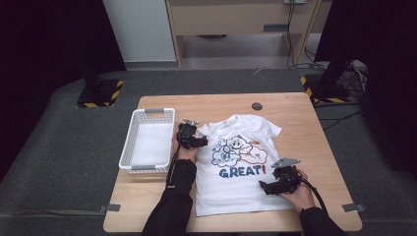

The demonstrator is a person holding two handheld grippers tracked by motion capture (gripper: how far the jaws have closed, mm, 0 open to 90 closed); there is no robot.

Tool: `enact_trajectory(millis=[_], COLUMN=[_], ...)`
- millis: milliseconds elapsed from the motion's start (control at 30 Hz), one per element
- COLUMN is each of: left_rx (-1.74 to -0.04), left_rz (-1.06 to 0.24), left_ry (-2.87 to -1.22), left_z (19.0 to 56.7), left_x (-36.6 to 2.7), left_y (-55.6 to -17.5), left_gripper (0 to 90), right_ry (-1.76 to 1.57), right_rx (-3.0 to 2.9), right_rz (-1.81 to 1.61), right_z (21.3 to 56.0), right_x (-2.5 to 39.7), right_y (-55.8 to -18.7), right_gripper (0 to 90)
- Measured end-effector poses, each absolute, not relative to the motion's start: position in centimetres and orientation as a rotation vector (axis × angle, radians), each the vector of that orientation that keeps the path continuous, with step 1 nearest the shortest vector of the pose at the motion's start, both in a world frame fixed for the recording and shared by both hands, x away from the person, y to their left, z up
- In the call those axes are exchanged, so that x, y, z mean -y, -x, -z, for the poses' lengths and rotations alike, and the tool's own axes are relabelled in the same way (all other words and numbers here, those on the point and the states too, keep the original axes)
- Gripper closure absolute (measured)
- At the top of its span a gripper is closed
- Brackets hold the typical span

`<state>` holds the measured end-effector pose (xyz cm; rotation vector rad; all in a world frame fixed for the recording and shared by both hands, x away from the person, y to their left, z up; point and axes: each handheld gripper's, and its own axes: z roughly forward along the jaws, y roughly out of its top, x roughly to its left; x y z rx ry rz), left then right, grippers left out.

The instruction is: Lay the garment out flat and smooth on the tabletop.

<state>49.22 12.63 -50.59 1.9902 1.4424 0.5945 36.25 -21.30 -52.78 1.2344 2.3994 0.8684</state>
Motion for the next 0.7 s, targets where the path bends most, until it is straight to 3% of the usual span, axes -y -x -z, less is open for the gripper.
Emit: enact_trajectory(millis=[700], left_rx=[-1.475], left_rz=[-0.561], left_ry=[-2.005], left_z=[52.5], left_x=[-13.2], left_y=[-49.2], left_gripper=[36.0], right_ry=[-1.231], right_rx=[-2.403], right_rz=[-0.868], right_z=[52.8], right_x=[21.3], right_y=[-36.2], right_gripper=[7.6])
